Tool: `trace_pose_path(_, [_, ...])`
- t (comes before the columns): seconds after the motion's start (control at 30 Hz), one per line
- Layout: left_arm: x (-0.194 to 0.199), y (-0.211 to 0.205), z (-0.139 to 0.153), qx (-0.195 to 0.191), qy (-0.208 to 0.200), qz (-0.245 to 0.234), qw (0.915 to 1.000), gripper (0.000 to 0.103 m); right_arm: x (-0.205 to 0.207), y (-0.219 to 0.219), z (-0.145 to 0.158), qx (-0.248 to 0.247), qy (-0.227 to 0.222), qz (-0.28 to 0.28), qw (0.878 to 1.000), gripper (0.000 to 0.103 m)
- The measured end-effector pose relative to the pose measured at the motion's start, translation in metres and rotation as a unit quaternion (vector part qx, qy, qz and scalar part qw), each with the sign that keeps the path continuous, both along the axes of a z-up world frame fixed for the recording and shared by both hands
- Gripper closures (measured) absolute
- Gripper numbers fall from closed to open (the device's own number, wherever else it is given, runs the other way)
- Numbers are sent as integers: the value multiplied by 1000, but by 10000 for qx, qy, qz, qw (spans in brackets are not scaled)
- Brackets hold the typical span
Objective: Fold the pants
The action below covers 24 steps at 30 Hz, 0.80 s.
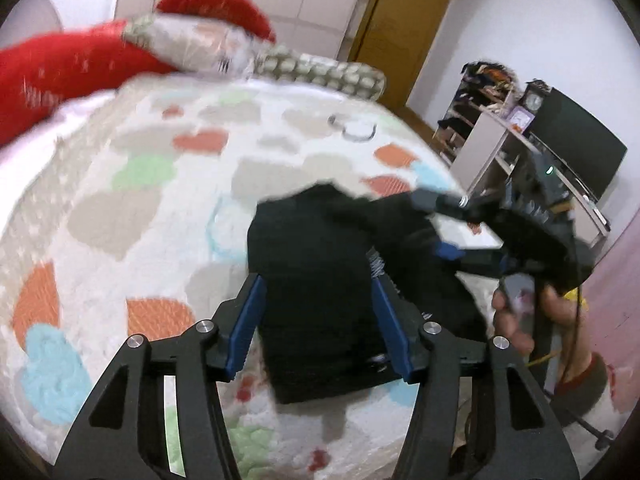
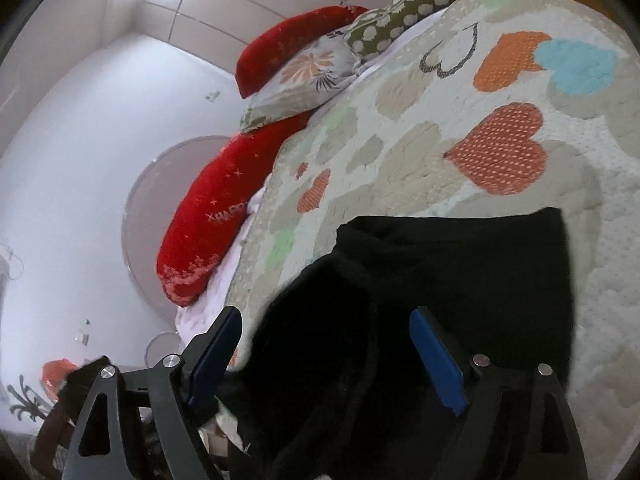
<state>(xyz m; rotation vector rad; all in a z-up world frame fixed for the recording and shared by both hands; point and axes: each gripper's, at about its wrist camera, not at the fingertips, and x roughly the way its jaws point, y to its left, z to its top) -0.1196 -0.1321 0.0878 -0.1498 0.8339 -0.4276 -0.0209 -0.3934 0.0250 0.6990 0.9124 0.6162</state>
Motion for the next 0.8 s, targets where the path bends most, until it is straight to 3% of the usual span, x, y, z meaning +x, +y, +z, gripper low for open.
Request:
trace_pose_path(0.17, [-11, -25, -14, 200, -34, -399, 9990, 45, -2, 4, 10, -42, -83, -54, 9999, 18])
trace_pose_path(0.23, [-14, -36, -20, 258, -92, -500, 9984, 42, -2, 12, 9, -403, 15, 45, 9992, 18])
trace_pose_path(0.3, [-13, -39, -26, 254, -38, -514, 9983, 42, -6, 30, 1, -988, 132, 429, 9941, 28])
trace_pose_path(0.33, [-12, -40, -29, 267, 10, -518, 9983, 42, -11, 35, -2, -1202, 19, 457, 9917, 40])
trace_pose_path(0.37, [-12, -41, -32, 297, 36, -537, 9981, 42, -14, 34, -3, -1289, -84, 358, 9910, 52])
trace_pose_path(0.47, [-13, -35, -27, 213, 63, -520, 9984, 42, -16, 22, -5, -1012, -179, 257, 9944, 71])
trace_pose_path(0.57, [-14, -31, -11, 127, -14, -468, 9988, 42, -21, 20, 12, -1146, -540, 378, 9912, 77])
trace_pose_path(0.67, [-15, -31, 8, 102, -297, -421, 9986, 42, -30, 20, 38, -1818, -989, 287, 9779, 78])
trace_pose_path(0.8, [-4, -34, 14, 18, -336, -324, 9989, 39, -38, -7, 44, -2242, -994, -90, 9694, 78])
